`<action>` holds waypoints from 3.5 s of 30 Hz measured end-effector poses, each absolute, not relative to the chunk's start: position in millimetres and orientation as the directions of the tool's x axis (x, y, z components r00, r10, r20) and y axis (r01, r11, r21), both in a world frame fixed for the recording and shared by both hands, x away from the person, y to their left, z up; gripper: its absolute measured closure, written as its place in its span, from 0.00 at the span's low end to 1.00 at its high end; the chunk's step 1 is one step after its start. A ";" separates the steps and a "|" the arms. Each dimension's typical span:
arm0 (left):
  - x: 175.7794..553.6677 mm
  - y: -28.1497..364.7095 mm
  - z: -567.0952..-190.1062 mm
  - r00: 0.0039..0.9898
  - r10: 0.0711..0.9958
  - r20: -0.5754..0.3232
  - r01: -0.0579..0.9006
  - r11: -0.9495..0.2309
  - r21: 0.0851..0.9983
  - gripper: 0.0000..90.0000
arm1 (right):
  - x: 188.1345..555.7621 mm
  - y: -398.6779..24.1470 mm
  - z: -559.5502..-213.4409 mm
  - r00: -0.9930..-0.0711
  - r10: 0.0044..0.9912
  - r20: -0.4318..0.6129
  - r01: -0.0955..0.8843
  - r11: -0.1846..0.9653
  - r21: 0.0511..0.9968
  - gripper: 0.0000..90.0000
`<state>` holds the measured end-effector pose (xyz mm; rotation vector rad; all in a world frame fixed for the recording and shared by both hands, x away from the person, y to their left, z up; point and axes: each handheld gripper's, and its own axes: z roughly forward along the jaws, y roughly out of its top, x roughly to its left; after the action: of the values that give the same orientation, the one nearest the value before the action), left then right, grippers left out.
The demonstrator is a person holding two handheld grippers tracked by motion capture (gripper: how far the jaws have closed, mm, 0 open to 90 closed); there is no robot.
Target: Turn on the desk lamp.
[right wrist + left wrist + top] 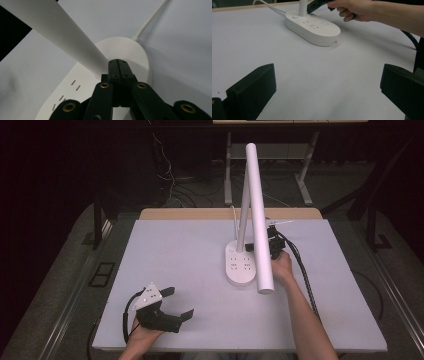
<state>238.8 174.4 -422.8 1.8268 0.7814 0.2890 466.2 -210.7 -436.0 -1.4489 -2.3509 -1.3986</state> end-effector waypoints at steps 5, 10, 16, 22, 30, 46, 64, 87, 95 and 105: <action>238.0 173.9 -422.7 0.755 0.634 -0.166 0.374 -0.208 0.904 0.00 | 465.6 -210.2 -435.6 -0.564 0.696 0.444 0.726 0.162 0.669 0.99; 237.5 173.2 -422.6 0.757 0.633 -0.165 0.373 -0.209 0.904 0.00 | 465.0 -208.3 -435.8 -0.562 0.704 0.434 0.722 0.162 0.672 1.00; 237.2 173.1 -422.6 0.758 0.632 -0.164 0.372 -0.211 0.904 0.00 | 463.8 -210.5 -439.0 -0.560 0.696 0.449 0.720 0.141 0.679 1.00; 236.9 173.1 -422.5 0.759 0.630 -0.165 0.371 -0.211 0.904 0.00 | 463.0 -209.7 -439.2 -0.554 0.699 0.452 0.721 0.133 0.680 1.00; 238.5 174.4 -422.7 0.757 0.632 -0.165 0.373 -0.211 0.903 0.00 | 464.7 -217.1 -437.7 -0.549 0.693 0.467 0.728 0.122 0.675 0.99; 237.7 172.7 -422.8 0.755 0.634 -0.167 0.377 -0.210 0.902 0.00 | 452.8 -240.8 -405.8 -0.565 0.704 0.429 0.698 0.131 0.704 0.99; 237.3 171.7 -422.5 0.759 0.630 -0.166 0.373 -0.211 0.904 0.00 | 421.7 -270.0 -374.3 -0.589 0.726 0.356 0.650 0.163 0.743 0.99; 236.7 170.3 -422.3 0.762 0.627 -0.161 0.370 -0.217 0.903 0.00 | 350.3 -289.3 -364.9 -0.597 0.718 0.356 0.615 0.125 0.779 0.00; 236.9 170.1 -422.5 0.763 0.626 -0.161 0.370 -0.218 0.903 0.00 | 327.4 -293.3 -373.5 -0.598 0.723 0.346 0.616 0.139 0.776 0.00; 236.8 170.1 -422.5 0.763 0.627 -0.157 0.369 -0.223 0.902 0.00 | 293.4 -296.9 -392.7 -0.602 0.718 0.348 0.611 0.134 0.780 0.00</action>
<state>236.8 170.1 -422.5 1.8415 0.7687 0.2884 293.4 -296.9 -392.7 -1.4412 -2.4455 -1.5861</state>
